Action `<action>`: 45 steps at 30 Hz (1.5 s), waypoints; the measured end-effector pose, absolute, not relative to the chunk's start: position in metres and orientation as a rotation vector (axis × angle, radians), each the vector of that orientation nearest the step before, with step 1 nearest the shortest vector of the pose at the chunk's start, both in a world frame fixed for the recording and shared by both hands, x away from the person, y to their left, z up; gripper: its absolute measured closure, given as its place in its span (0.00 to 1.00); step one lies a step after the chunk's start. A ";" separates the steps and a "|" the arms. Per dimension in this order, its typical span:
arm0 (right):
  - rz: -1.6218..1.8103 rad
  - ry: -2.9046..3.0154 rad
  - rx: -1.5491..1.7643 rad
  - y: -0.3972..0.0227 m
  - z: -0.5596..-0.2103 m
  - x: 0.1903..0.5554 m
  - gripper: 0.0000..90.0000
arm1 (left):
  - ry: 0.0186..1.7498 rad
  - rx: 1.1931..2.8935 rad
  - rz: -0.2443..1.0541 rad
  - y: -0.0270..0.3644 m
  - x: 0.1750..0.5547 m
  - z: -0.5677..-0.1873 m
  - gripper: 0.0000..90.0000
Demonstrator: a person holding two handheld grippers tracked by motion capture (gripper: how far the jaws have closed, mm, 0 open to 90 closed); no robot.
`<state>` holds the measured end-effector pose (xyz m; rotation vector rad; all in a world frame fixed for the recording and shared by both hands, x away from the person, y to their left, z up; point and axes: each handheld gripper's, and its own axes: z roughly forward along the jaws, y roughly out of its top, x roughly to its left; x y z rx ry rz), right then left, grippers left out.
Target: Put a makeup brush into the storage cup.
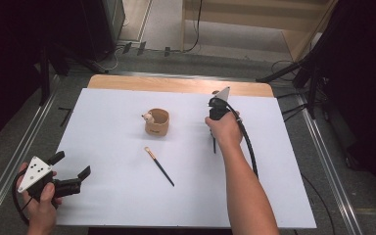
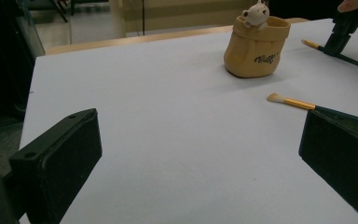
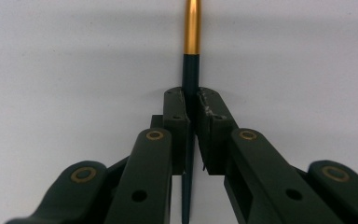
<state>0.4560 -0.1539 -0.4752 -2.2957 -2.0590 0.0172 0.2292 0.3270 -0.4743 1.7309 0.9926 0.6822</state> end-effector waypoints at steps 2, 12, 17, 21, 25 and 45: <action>0.032 -2.084 -2.291 -0.152 -0.475 0.456 0.93 | 0.994 1.731 0.682 0.327 0.229 -0.474 0.00; 0.030 -2.099 -2.275 -0.152 -0.475 0.456 0.94 | 0.996 1.731 0.680 0.326 0.229 -0.474 0.00; 0.040 -2.125 -2.251 -0.152 -0.475 0.457 0.94 | 0.994 1.728 0.681 0.327 0.229 -0.474 0.00; -0.006 -2.119 -2.253 -0.157 -0.471 0.456 0.95 | 1.001 1.728 0.683 0.328 0.230 -0.475 0.00; -0.096 -2.120 -2.255 -0.163 -0.458 0.455 0.95 | 0.997 1.728 0.680 0.328 0.230 -0.475 0.00; -0.485 -2.245 -2.294 -0.164 -0.418 0.434 0.94 | 0.999 1.730 0.688 0.327 0.229 -0.475 0.00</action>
